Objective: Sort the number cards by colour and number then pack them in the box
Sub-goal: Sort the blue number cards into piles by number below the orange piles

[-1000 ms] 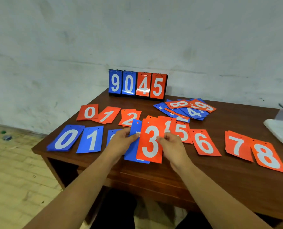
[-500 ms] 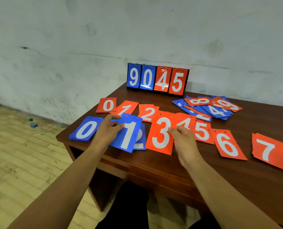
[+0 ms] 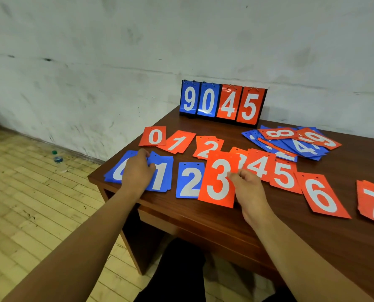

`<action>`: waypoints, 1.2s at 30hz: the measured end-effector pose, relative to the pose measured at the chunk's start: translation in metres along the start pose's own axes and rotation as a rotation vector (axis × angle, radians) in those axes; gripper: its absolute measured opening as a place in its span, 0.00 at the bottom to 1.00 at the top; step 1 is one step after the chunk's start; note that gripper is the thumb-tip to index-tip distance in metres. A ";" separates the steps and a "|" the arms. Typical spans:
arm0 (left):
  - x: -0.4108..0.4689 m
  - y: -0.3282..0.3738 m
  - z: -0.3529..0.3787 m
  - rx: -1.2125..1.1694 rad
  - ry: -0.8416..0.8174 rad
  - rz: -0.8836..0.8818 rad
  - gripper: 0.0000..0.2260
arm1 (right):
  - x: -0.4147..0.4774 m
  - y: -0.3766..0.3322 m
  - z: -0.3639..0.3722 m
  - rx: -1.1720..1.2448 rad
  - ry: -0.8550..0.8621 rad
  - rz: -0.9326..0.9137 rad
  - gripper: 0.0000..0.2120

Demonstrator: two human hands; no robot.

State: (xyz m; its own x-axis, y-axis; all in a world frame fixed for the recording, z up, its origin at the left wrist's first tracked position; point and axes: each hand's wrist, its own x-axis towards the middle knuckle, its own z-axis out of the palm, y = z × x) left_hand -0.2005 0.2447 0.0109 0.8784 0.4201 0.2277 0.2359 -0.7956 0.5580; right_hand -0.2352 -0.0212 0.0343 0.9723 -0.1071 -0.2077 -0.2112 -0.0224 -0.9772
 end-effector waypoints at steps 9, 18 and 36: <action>-0.009 0.014 0.001 0.112 0.110 0.107 0.08 | -0.004 -0.003 0.004 -0.022 -0.023 -0.020 0.04; -0.061 0.089 0.012 -0.442 -0.408 0.166 0.10 | -0.013 -0.011 -0.006 -0.068 -0.062 -0.054 0.06; -0.086 0.166 0.064 -0.632 -0.413 0.145 0.09 | -0.008 -0.002 -0.090 -0.287 0.157 -0.080 0.15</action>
State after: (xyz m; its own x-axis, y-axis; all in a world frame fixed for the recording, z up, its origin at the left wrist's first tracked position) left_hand -0.2101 0.0488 0.0325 0.9957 0.0345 0.0862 -0.0669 -0.3774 0.9236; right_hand -0.2516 -0.1094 0.0414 0.9644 -0.2451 -0.0993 -0.1759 -0.3139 -0.9330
